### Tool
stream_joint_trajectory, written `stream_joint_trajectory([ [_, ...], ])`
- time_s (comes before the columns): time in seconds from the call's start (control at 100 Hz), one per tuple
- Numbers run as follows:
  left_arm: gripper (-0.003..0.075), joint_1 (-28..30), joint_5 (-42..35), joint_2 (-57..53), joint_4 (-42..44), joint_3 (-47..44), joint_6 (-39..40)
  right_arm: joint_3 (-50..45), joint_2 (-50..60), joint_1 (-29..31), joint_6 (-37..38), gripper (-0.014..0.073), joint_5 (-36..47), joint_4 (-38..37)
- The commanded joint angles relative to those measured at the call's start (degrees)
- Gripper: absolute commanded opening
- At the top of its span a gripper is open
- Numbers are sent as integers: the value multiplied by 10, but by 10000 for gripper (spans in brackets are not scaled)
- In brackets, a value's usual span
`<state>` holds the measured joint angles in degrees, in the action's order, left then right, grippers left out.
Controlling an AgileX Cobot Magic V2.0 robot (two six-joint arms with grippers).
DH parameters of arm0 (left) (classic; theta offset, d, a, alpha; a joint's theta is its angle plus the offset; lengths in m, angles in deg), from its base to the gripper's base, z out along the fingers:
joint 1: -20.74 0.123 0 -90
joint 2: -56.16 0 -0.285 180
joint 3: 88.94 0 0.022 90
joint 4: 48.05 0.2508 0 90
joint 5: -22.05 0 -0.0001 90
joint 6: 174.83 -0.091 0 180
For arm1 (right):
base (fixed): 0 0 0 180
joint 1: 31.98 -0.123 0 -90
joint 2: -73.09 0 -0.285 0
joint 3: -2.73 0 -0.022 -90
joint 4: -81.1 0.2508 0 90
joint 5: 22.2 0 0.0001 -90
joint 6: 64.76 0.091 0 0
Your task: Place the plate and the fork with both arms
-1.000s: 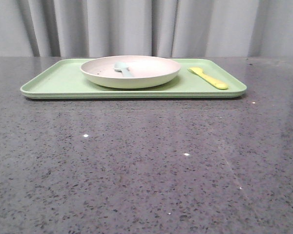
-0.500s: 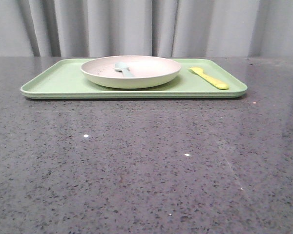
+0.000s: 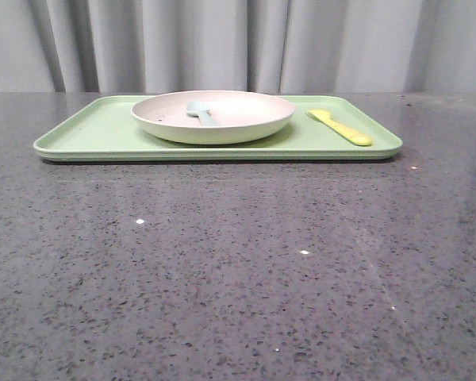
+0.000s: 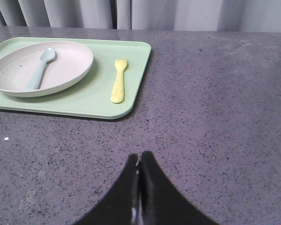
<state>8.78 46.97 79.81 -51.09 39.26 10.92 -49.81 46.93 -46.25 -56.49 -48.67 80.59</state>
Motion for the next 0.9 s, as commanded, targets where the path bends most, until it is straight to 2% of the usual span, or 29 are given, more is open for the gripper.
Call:
stream_joint_trajectory([
  [0.0, -20, -5, -50, 6, 0, 16, 2, 15, -3, 1, -8, -52, 43, -6],
  [0.23, -20, 4, -56, 4, 3, 4, 2, 15, -3, 1, -8, -52, 43, -6],
  [0.4, -20, 56, -82, -8, 7, -29, -1, 15, -3, 1, -8, -52, 43, -6],
  [0.63, -20, 109, -114, -72, 11, -91, -27, 15, -3, 1, -8, -52, 43, -6],
  [0.89, -20, 128, -160, -161, 16, -180, -27, 15, -3, 1, -8, -52, 43, -6],
])
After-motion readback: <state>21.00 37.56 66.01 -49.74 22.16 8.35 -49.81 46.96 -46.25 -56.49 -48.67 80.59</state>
